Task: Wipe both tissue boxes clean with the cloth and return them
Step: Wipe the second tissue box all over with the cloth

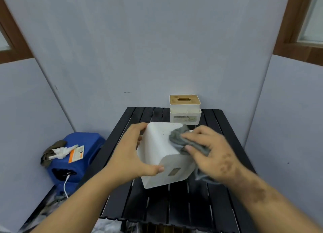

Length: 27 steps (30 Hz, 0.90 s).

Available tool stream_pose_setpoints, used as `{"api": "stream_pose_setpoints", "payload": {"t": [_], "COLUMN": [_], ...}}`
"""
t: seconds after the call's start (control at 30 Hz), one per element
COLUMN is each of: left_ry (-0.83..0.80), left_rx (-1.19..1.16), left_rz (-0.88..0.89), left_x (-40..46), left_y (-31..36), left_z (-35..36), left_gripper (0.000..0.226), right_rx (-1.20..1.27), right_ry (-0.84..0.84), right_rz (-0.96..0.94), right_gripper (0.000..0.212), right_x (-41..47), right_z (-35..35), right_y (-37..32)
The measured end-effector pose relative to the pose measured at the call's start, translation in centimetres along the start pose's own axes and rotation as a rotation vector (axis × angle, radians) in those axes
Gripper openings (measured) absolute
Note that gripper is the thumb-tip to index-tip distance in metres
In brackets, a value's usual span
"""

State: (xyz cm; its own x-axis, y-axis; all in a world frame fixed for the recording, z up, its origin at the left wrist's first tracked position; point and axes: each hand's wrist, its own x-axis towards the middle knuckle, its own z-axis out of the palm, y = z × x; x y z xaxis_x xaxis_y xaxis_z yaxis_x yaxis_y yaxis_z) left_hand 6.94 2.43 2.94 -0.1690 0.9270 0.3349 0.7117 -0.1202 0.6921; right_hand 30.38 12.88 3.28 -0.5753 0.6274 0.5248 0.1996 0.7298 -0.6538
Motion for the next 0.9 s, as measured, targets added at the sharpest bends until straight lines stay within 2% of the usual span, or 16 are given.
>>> {"api": "stream_pose_setpoints", "payload": {"t": [0.1, 0.13, 0.23, 0.33, 0.43, 0.5, 0.53, 0.6, 0.67, 0.73, 0.8, 0.9], "left_ry": [-0.004, -0.009, -0.002, 0.016, 0.006, -0.004, -0.009, -0.01, -0.012, -0.013, -0.006, 0.012], "left_rx": [0.013, 0.03, 0.096, 0.1, 0.078, 0.074, 0.082, 0.102, 0.123, 0.13, 0.12, 0.095], "left_rz": [0.049, 0.055, 0.051, 0.035, 0.032, 0.051, 0.052, 0.044, 0.046, 0.053, 0.064, 0.103], "left_x": [0.0, 0.0, -0.1, -0.2, -0.4, -0.6, -0.7, -0.8, -1.0, -1.1, -1.2, -1.2], "left_y": [-0.2, -0.3, -0.6, -0.9, -1.1, -1.3, -1.2, -0.9, -0.6, -0.3, -0.3, -0.3], "left_z": [0.7, 0.7, 0.5, 0.6, 0.4, 0.5, 0.5, 0.7, 0.9, 0.9, 0.8, 0.9], "left_gripper": [0.105, 0.105, 0.105, 0.103, 0.102, 0.104, 0.105, 0.107, 0.107, 0.105, 0.102, 0.098], "right_rx": [-0.02, -0.024, 0.041, -0.042, -0.132, -0.089, -0.041, 0.058, 0.029, -0.018, -0.012, -0.019], "right_ry": [-0.081, -0.1, -0.035, 0.042, 0.068, -0.012, -0.049, -0.029, 0.103, 0.165, 0.146, 0.025], "right_rz": [-0.187, -0.189, 0.052, 0.155, -0.025, -0.182, -0.186, -0.022, 0.151, 0.203, 0.104, -0.198], "right_gripper": [0.033, 0.033, 0.043, 0.038, 0.033, 0.034, 0.033, 0.035, 0.037, 0.037, 0.036, 0.033], "right_x": [0.1, 0.5, 1.5, 2.1, 1.9, 1.6, 1.8, 2.3, 2.9, 2.9, 2.7, 2.0], "right_z": [2.1, 1.6, -0.7, 0.4, 3.3, 3.5, 3.0, 1.6, 0.9, 1.9, 3.6, 4.5], "right_y": [-1.4, -0.6, 2.7, 4.1, 1.4, 0.2, 0.5, 2.3, 3.9, 3.9, 1.6, -0.9]}}
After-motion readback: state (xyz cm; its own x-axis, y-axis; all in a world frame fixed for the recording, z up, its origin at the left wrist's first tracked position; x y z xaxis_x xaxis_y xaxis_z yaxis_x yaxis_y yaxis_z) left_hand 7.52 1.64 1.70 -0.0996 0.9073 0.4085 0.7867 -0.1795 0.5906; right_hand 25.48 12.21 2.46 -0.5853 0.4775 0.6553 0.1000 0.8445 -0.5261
